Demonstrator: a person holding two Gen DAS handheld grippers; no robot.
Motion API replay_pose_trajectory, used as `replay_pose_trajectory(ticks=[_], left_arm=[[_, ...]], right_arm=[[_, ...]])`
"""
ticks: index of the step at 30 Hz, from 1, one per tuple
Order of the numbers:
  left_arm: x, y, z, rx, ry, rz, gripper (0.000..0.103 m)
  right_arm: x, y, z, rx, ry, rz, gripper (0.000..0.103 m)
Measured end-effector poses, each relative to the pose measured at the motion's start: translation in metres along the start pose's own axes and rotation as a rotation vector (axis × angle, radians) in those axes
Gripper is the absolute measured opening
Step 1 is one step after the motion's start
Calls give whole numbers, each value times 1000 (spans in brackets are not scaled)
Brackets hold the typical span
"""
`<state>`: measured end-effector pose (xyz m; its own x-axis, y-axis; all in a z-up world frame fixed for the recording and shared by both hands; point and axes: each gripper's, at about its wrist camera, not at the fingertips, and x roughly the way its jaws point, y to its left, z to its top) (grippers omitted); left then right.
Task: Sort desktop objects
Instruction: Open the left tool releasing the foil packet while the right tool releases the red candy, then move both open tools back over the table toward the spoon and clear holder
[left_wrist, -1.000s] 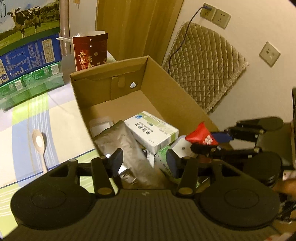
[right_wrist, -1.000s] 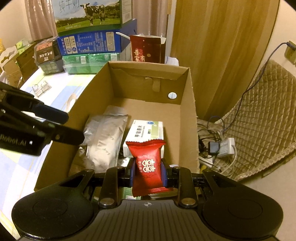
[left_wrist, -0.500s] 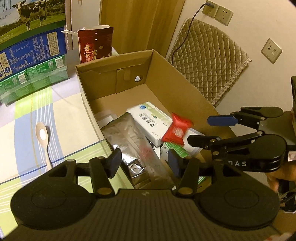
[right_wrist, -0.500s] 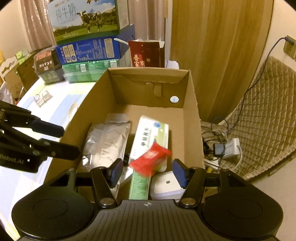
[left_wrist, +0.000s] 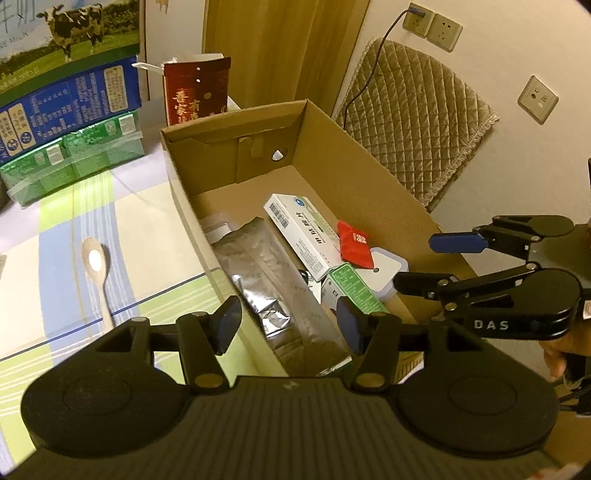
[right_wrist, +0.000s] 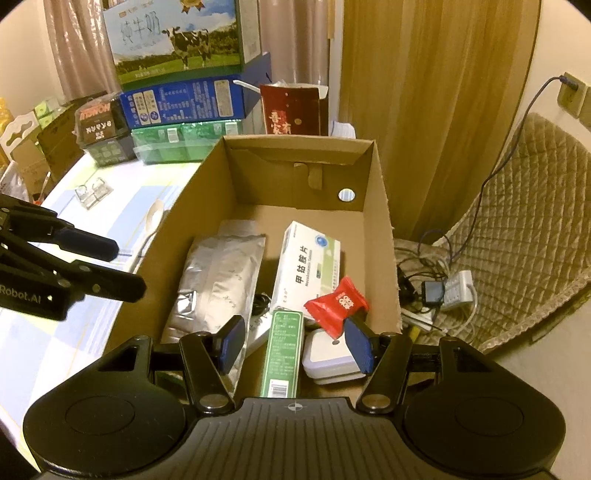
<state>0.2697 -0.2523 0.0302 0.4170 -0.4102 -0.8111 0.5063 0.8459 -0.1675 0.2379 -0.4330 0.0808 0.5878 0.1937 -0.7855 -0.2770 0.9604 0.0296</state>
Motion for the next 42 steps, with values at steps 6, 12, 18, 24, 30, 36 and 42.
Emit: replay_pose_trajectory(ticks=[6, 12, 18, 24, 30, 36, 42], left_arm=[[-29, 11, -9, -14, -29, 36, 60], [-69, 31, -25, -30, -63, 84, 70], [-121, 60, -49, -54, -103, 153, 81], [-171, 97, -78, -99, -142, 239, 94], [-210, 135, -105, -147, -148, 327, 99], [-239, 166, -127, -193, -160, 390, 101], [-252, 184, -147, -212, -176, 416, 101]], right_arm=[[-22, 9, -1, -1, -24, 5, 59], [-46, 32, -2, -24, -58, 10, 69], [-68, 64, -1, -66, -97, 38, 79], [-78, 101, 0, -111, -130, 84, 90], [-76, 140, 1, -158, -142, 124, 95], [-68, 171, -1, -171, -143, 170, 100], [-56, 202, -4, -185, -132, 202, 101]])
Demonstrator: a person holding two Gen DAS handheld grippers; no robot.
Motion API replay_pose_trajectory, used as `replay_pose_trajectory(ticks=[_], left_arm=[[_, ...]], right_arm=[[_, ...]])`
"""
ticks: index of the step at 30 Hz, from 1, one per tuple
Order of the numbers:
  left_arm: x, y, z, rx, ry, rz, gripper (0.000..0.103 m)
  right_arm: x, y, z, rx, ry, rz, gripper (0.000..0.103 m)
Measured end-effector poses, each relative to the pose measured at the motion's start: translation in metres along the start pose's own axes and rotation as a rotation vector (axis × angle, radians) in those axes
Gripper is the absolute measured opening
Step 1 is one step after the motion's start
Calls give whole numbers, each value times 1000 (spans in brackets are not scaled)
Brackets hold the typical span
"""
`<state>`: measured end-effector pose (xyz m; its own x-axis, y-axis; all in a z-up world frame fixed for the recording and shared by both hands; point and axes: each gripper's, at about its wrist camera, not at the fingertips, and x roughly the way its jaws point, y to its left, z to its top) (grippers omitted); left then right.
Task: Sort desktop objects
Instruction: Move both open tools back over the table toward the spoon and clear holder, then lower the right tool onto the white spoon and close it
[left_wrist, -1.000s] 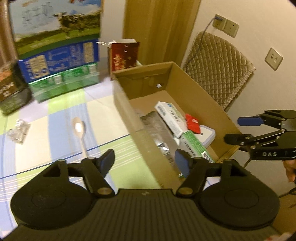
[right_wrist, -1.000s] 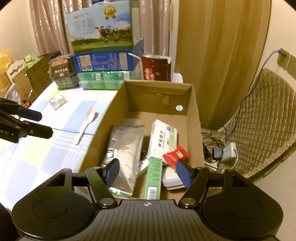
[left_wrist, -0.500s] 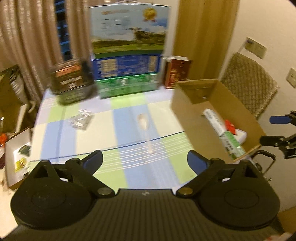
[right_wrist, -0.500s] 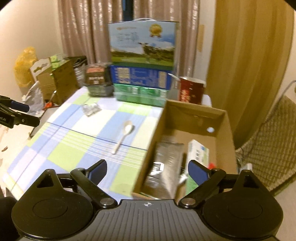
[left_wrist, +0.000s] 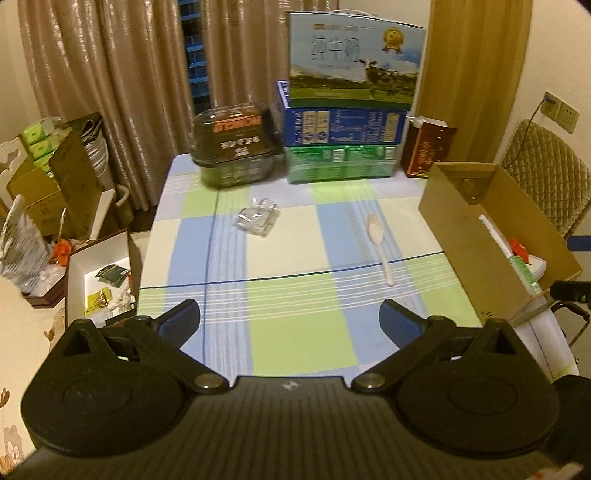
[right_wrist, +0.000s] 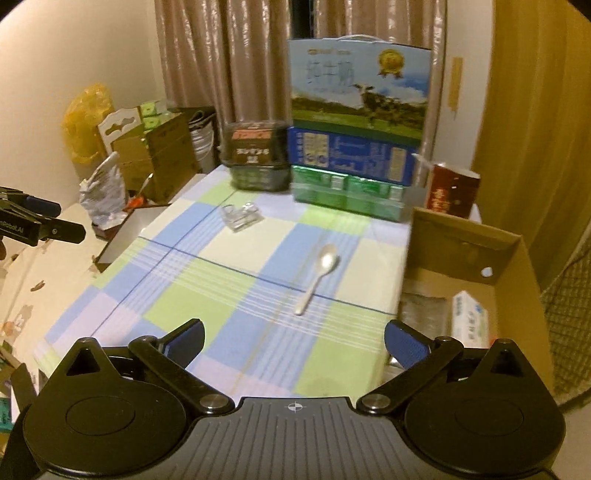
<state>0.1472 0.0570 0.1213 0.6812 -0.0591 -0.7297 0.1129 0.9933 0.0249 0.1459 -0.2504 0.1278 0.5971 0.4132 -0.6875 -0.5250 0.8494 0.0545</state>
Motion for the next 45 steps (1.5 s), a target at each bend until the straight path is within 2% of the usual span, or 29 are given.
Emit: replay_pose_trajectory(ticks=[10, 20, 29, 37, 45], left_arm=[[12, 20, -19, -22, 9, 2, 102], [42, 31, -30, -36, 3, -9, 101], [90, 25, -31, -63, -44, -18, 101], [148, -4, -22, -60, -129, 34, 101], [203, -4, -17, -125, -175, 101, 101]], right_arm=[[40, 32, -4, 2, 48, 28, 101], [83, 37, -14, 38, 72, 13, 101], [132, 17, -16, 101, -12, -89, 101], [191, -1, -14, 107, -85, -169, 100], [254, -25, 0, 128, -132, -247, 85]])
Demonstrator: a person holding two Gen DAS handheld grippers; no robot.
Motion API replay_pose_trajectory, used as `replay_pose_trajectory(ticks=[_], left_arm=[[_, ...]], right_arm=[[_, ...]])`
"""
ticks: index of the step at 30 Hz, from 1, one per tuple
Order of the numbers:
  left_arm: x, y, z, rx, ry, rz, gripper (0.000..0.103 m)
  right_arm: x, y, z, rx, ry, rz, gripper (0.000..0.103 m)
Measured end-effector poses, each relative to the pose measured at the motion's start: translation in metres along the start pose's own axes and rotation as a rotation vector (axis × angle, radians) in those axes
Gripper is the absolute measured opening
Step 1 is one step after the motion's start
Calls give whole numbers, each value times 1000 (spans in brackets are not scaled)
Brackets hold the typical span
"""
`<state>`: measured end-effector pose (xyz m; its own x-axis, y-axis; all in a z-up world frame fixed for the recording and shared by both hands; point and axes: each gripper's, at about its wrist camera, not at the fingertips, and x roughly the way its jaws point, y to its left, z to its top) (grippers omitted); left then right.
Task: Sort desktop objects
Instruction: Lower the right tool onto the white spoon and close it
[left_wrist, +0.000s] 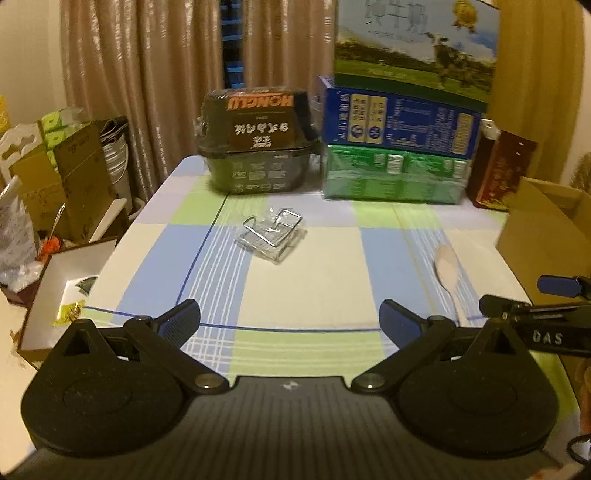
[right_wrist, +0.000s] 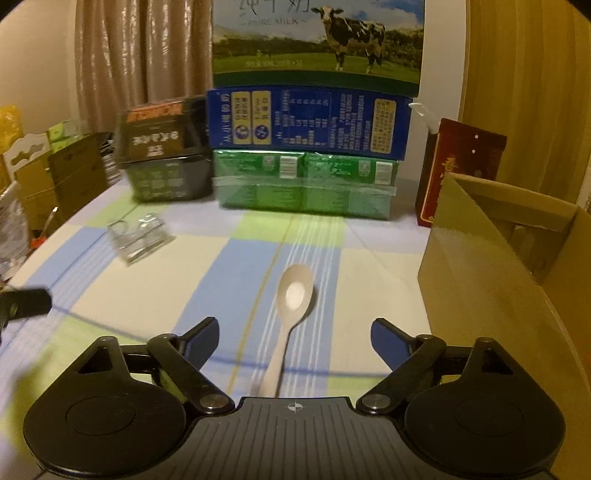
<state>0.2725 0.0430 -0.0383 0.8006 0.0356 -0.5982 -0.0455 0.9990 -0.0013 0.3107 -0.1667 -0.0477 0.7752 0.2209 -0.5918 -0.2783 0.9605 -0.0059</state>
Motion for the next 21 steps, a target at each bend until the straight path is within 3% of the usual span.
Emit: replay_pose_trajectory(ticks=[3, 6, 14, 21], left_arm=[[19, -2, -9, 21, 1, 16, 101], [31, 0, -10, 31, 12, -14, 101], [54, 6, 1, 6, -45, -28, 101], [60, 2, -5, 25, -41, -22, 101]], right_arm=[[22, -2, 1, 6, -14, -12, 82], [40, -1, 2, 3, -20, -11, 80], [69, 3, -1, -7, -51, -52, 76], [91, 1, -4, 9, -24, -42, 68]])
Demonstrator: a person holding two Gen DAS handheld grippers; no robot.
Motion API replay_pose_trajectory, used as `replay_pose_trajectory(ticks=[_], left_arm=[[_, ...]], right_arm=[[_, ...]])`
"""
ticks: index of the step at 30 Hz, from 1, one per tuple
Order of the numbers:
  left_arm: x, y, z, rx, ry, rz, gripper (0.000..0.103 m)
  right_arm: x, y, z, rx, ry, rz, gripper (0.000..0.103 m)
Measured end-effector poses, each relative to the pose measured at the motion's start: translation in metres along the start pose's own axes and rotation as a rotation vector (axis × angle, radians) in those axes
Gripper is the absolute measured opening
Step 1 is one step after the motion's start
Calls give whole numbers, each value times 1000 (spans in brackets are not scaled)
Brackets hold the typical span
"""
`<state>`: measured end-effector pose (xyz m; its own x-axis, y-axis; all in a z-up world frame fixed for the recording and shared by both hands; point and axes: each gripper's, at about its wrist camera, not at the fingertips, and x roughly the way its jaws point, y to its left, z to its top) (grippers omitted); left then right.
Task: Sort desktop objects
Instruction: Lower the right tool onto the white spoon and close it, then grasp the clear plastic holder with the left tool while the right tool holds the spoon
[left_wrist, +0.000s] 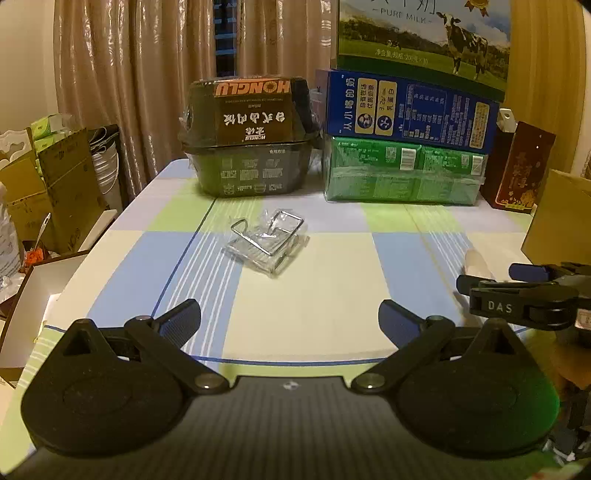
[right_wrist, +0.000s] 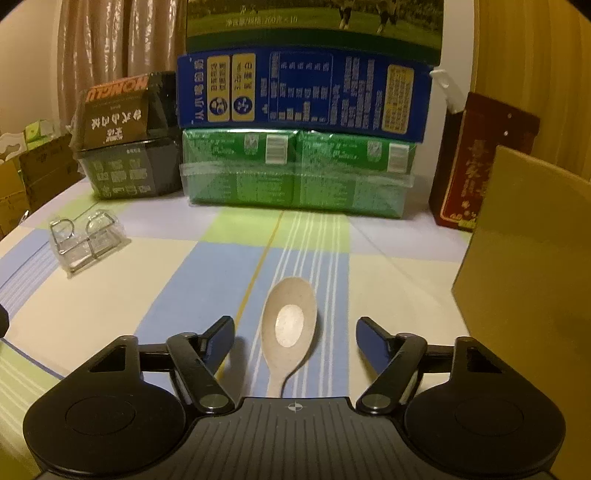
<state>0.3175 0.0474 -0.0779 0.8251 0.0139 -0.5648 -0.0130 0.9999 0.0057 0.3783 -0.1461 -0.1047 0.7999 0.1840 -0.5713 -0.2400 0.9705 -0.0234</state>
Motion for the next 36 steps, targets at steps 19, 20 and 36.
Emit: replay_pose_trajectory(ticks=[19, 20, 36], left_arm=[[5, 7, -4, -42, 17, -20, 101], [5, 7, -4, -43, 18, -21, 101], [23, 32, 5, 8, 7, -4, 100]], right_arm=[[4, 4, 0, -32, 16, -29, 31], [4, 4, 1, -30, 17, -28, 31], [-2, 34, 19, -56, -3, 99, 30]])
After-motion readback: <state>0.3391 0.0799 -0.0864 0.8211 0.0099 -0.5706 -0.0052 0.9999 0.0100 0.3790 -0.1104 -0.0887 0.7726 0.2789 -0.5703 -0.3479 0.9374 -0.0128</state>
